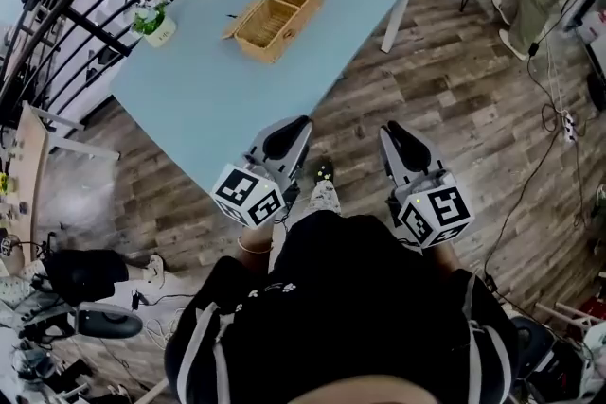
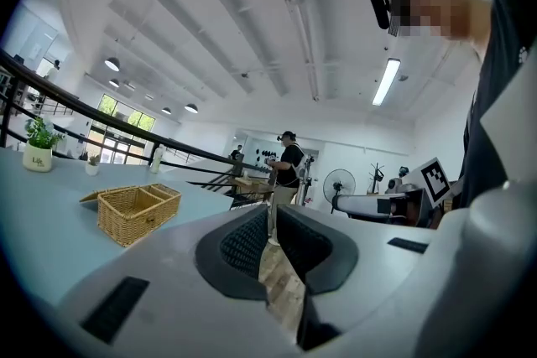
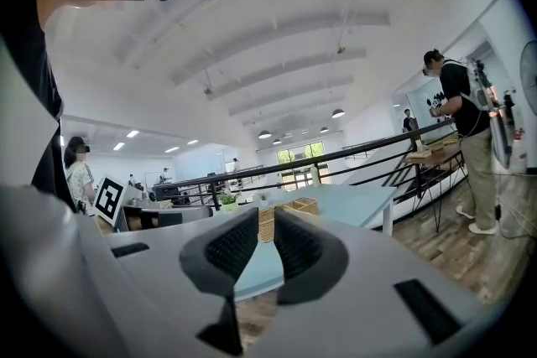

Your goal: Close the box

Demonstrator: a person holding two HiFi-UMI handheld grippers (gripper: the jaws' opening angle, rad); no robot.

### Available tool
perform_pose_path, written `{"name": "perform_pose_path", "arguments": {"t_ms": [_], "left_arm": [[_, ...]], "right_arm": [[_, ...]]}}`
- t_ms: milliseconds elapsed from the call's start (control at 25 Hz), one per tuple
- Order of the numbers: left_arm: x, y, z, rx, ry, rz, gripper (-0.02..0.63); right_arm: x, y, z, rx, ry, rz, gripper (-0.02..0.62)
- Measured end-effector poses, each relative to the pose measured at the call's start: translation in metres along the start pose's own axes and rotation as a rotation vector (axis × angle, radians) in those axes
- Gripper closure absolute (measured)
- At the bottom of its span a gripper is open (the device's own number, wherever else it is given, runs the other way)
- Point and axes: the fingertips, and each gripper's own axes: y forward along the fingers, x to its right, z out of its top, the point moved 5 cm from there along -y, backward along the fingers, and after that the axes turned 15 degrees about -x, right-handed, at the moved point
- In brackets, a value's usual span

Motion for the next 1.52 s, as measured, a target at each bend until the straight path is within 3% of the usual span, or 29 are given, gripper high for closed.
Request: {"name": "perform_pose_path", "arguments": {"t_ms": [480,760,1160,1520], "left_arm": [[-0.082,0.049,0.052,0.005,0.014,-0.071,0.581],[-0.132,0.058,0.061,0.023,-0.01,-0.092,0.581],[-0.2,0.036,0.062,0.062,-0.075,-0.025,0.581],[-0.222,0.02,0.053,0.067,-0.132,0.084,0.581]], "right_arm": [[0.034,0.074,0.055,-0.017,0.014,-0.071,0.534],[0.035,0.121,0.076,-0.025,-0.004,-0.084,0.534],[0.016,0.188,0.092,-0.071,0.028,0.001,0.532],[0.014,0.227,0.101,-0.124,0.017,0.109,0.532]]}}
